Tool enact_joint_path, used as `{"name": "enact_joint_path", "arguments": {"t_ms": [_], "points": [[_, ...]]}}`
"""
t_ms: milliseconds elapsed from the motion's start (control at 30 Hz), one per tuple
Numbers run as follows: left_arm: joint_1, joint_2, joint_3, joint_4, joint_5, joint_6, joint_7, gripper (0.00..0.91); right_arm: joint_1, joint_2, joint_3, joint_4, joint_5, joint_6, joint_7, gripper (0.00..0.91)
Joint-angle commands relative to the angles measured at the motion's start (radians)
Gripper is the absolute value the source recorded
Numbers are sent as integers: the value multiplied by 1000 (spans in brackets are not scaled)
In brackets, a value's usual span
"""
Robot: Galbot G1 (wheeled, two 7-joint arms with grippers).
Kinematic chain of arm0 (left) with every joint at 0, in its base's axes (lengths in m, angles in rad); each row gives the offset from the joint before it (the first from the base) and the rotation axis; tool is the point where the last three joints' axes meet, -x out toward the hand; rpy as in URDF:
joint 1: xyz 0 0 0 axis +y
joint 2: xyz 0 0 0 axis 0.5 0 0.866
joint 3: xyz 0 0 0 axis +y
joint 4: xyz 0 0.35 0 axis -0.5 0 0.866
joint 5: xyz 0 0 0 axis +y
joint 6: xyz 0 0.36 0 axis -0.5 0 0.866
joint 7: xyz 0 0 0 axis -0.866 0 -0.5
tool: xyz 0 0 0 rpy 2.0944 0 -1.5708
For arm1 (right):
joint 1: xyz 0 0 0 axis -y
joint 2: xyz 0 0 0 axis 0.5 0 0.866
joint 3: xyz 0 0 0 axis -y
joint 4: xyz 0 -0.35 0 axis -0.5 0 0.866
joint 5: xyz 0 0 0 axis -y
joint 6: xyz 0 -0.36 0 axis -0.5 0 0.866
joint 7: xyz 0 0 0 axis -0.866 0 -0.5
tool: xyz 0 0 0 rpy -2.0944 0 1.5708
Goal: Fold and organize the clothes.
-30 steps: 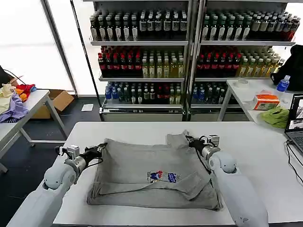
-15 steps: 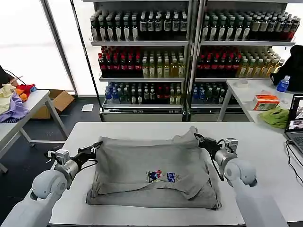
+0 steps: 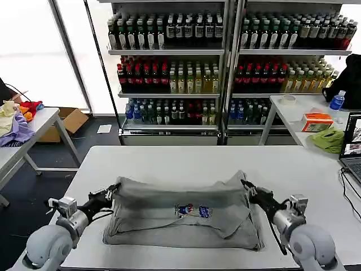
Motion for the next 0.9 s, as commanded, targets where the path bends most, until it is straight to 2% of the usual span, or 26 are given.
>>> {"name": "enact_joint_path", "arguments": {"t_ms": [33,67,100,133,267,367,500,567,633,733,800,900], "points": [[284,-33,-29,-106,140,7,-6,10,-267,6,62,101,-51,0,13,0],[291,-41,-25,-102,172,7,-9,30,-269,15,61,99,-65,-1,10,322],[295,-48,-24,-100,183,8,-12,635,-269,20,61,98,-65,1,14,907],[296,-53,-25,-101,184,8,-17,907,-267,26,63,99,-64,4,18,907],[294,-58,-77,-129,156,14,-35,907,-266,26,92,112,-62,33,8,907],[300,-56,-142,-159,128,21,-48,907,-277,20,143,138,-65,70,-21,907],[314,-59,-205,-193,114,39,-104,907,-280,32,211,128,-120,201,-69,907],[319,-65,-209,-209,86,39,-136,907,-278,40,235,104,-138,314,-103,907],[321,-90,-184,-218,64,27,-230,907,-278,52,254,56,-156,448,-163,907],[338,-127,-114,-221,78,-42,-266,907,-275,70,256,-22,-177,639,-214,907],[334,-159,-81,-203,88,-74,-280,907,-284,77,257,-64,-195,677,-231,907],[314,-196,-40,-167,105,-115,-284,907,-299,88,255,-86,-199,690,-227,907]]}}
